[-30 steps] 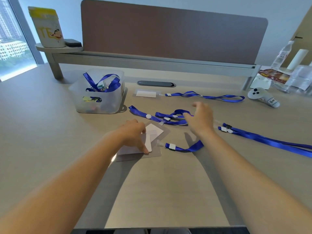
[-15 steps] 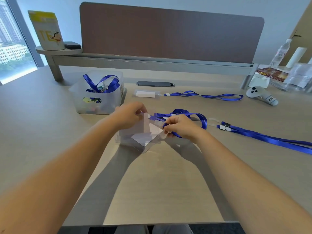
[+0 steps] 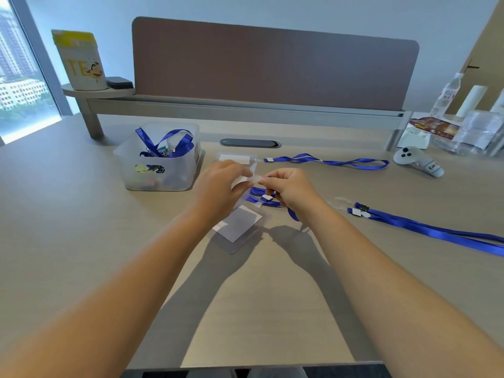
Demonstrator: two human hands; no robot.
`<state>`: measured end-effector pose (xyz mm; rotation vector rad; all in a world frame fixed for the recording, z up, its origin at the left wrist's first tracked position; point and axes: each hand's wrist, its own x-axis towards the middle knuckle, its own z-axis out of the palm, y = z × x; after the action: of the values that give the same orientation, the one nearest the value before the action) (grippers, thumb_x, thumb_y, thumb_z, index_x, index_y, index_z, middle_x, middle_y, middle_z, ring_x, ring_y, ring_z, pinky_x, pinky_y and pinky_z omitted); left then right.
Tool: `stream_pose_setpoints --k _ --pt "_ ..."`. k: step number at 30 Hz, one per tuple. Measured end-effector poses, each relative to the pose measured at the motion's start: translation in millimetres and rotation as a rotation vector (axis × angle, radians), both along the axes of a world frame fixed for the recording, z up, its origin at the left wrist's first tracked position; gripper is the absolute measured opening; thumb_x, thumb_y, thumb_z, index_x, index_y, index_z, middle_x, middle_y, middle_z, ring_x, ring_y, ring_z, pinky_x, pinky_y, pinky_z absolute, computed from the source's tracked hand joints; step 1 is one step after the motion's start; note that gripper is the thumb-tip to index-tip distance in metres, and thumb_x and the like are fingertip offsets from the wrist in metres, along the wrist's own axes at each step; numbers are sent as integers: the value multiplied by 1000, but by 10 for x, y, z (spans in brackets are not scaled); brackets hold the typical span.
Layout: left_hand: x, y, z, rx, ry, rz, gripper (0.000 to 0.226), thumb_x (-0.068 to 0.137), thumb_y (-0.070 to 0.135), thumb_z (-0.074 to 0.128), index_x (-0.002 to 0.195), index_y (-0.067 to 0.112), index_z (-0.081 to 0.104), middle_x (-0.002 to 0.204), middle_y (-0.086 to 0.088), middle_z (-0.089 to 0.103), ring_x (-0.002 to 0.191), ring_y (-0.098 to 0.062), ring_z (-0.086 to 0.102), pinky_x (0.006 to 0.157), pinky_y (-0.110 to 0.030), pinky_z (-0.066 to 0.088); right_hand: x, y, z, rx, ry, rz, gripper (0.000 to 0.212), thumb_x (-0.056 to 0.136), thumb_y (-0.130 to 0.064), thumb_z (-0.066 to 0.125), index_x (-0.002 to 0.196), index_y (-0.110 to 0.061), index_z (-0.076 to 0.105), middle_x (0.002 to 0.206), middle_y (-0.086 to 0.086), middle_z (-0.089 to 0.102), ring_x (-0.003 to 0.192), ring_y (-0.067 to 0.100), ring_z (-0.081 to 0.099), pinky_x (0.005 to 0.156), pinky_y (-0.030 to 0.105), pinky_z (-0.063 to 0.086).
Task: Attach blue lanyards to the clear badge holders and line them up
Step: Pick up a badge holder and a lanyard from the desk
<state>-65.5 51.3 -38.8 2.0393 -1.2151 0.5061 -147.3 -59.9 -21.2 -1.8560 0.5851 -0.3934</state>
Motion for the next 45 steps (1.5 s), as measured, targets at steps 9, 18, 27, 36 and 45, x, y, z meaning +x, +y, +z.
stream_pose_setpoints --k 9,18,27,36,45 --pt "47 36 140 79 -366 52 22 69 21 62 71 4 74 65 -14 75 54 -29 70 52 -39 57 32 125 102 -233 -63 6 21 90 -11 52 101 2 65 76 3 58 63 7 51 63 20 47" --pt "86 63 217 210 -552 -7 14 59 10 81 67 3 72 61 -14 74 51 -28 68 51 -37 57 25 177 137 -391 -90 -26 18 89 -9 51 91 1 65 71 5 55 74 21 49 80 46 52" --pt "112 66 262 276 -592 -2 21 50 9 86 62 2 71 57 -14 73 47 -26 67 45 -35 56 33 214 185 -245 -49 -8 28 91 -17 52 99 7 65 105 25 66 83 25 53 92 46 49" --pt "81 -19 296 13 -467 23 14 65 12 63 59 0 67 52 -14 70 43 -24 64 42 -28 54 96 237 213 -267 -169 -113 23 89 -11 51 95 5 67 96 21 66 84 21 52 84 44 51" --pt "32 -87 383 -199 89 33 23 89 10 49 93 -4 67 90 -17 70 78 -23 57 68 -27 44 156 264 226 -323 -264 -146 22 89 -10 50 90 5 66 76 8 56 75 18 49 72 36 49"
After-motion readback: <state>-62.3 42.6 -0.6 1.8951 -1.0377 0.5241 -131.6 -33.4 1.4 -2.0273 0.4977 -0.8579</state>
